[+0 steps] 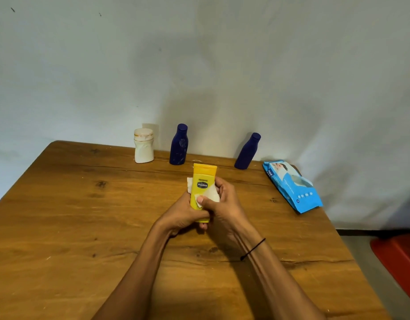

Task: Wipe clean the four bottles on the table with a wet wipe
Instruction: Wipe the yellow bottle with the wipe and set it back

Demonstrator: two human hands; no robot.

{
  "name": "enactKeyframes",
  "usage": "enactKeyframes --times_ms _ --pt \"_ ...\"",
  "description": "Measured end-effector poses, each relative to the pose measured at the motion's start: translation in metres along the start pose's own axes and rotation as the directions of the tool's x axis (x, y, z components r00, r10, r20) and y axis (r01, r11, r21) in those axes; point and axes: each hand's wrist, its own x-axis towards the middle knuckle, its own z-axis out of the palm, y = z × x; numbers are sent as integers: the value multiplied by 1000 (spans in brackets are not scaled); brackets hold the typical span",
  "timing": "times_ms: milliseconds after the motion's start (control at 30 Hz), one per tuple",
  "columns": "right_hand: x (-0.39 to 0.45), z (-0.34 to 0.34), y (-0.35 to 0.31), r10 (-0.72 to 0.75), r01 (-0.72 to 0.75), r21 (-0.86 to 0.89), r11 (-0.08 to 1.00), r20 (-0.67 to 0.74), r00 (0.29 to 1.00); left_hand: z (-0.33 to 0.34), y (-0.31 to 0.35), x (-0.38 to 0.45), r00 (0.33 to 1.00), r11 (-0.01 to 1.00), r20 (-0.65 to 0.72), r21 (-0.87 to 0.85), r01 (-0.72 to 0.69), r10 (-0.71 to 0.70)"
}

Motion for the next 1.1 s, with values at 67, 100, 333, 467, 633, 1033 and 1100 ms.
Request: enactKeyframes --times_ms 67,100,333,467,633,1033,1100 --pt "2 -1 3 -46 44 -65 997 -20 999 3 1 0 1000 1000 -11 -15 -11 10" --pt "4 -2 5 -84 78 -121 989 -40 996 5 2 0 1000 1000 -18 -18 -19 18" --pt "13 -3 21 -160 115 -274 955 -148 976 -1 2 -1 997 997 -43 -6 -71 71" --pt "19 -17 11 -201 124 -415 901 -149 968 -3 11 -4 995 984 97 -176 -15 32" --pt "17 -25 13 -246 186 -597 780 -19 969 -1 14 5 960 972 -252 -164 -165 121" --pt "6 -21 13 160 -130 -122 984 284 945 0 8 4 874 951 -452 -151 -271 178" --pt "4 -22 11 171 -161 -55 985 315 934 -3 7 6 860 949 -479 -152 -277 174"
